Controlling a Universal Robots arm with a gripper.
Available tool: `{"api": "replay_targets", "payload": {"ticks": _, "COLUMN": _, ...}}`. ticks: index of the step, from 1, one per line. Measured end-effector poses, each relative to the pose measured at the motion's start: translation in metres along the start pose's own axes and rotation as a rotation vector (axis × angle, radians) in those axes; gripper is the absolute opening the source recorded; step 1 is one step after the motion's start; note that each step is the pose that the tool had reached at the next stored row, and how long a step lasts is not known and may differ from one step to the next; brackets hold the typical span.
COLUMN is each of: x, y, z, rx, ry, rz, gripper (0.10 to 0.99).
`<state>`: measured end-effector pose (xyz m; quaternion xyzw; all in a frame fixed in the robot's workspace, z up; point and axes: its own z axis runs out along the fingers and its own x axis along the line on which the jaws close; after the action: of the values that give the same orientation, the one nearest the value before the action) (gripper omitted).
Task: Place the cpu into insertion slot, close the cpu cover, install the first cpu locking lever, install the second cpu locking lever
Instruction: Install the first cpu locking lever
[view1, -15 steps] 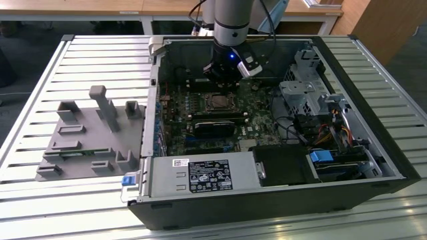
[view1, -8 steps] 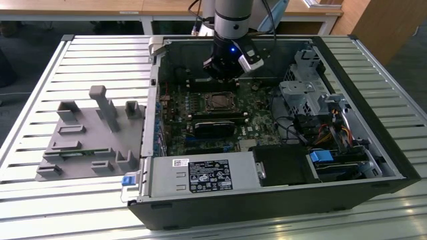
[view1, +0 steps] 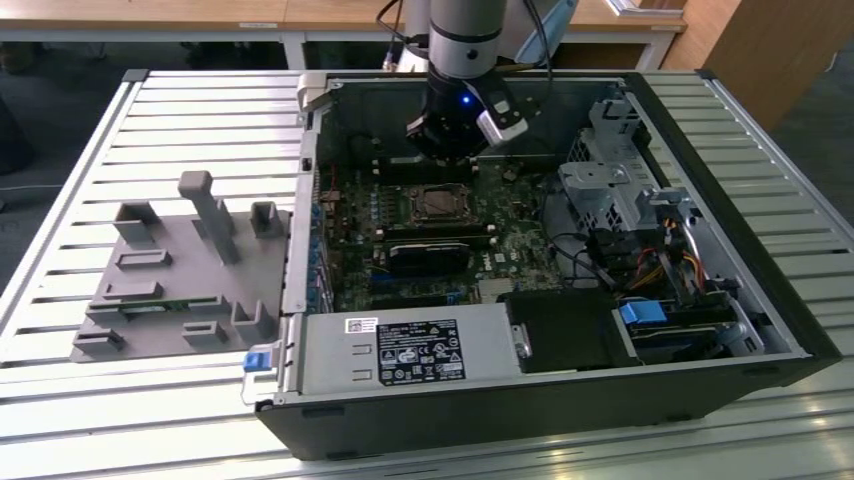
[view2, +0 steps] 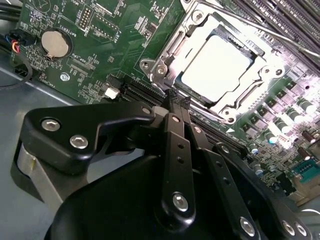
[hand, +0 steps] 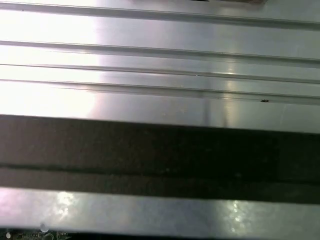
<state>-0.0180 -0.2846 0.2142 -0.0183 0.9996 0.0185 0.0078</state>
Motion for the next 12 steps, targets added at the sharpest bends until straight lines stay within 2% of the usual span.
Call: {"api": "replay_targets", "payload": {"ticks": 12, "x": -0.0001, "y": -0.0039, "z": -0.0001, "rx": 0.000, "ry": 0.0000, "rz": 0.000, "gripper": 0.106}}
